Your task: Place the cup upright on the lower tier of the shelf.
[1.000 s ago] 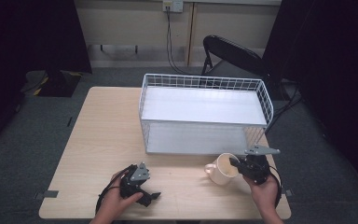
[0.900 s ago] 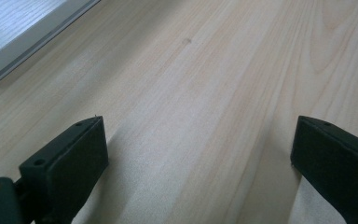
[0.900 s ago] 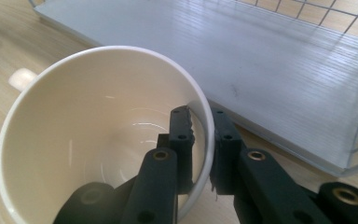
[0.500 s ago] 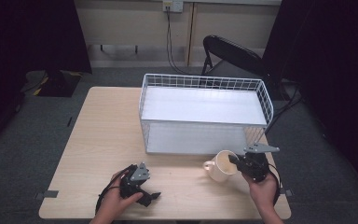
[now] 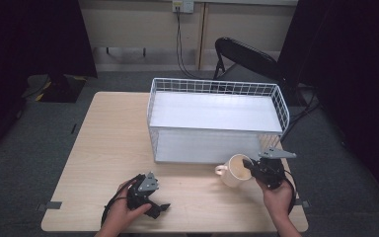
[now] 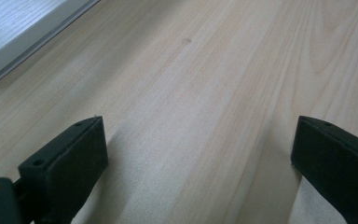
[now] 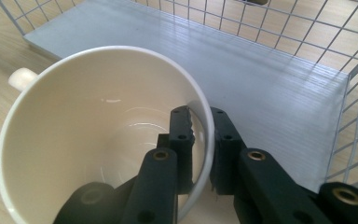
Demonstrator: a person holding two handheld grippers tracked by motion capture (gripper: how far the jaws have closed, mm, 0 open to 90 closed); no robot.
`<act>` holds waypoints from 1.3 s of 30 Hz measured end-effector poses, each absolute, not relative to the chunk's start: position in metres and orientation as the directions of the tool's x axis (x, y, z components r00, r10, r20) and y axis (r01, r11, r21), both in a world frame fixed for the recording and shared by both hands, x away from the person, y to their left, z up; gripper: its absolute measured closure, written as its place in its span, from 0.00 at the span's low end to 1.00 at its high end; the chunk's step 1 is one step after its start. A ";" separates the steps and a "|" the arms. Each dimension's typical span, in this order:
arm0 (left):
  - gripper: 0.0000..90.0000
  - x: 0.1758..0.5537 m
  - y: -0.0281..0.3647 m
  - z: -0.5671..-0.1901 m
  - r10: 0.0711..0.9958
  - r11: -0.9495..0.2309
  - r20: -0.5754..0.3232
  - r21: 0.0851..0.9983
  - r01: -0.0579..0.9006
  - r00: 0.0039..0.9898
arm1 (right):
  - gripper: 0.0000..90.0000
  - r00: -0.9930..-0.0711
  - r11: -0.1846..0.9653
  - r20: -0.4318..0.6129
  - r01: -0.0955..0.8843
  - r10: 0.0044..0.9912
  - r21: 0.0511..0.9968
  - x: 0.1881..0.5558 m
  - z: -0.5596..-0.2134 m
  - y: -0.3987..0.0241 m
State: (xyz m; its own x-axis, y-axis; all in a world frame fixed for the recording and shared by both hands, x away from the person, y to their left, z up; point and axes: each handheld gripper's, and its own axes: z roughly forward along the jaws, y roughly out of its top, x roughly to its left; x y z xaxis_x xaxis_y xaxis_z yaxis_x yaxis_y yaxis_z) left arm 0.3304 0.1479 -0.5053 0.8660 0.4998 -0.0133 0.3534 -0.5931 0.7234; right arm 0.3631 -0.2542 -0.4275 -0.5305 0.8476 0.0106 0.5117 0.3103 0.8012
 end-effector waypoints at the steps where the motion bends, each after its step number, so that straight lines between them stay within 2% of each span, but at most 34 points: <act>1: 0.03 0.330 0.148 -0.505 0.500 -0.593 -0.013 0.723 0.353 0.866 | 0.91 -0.531 0.310 0.011 0.512 0.848 0.801 0.363 -0.428 -0.254; 39: 0.03 0.330 0.148 -0.505 0.500 -0.593 -0.013 0.724 0.353 0.866 | 0.91 -0.440 0.292 -0.074 0.451 0.895 0.844 0.380 -0.420 -0.245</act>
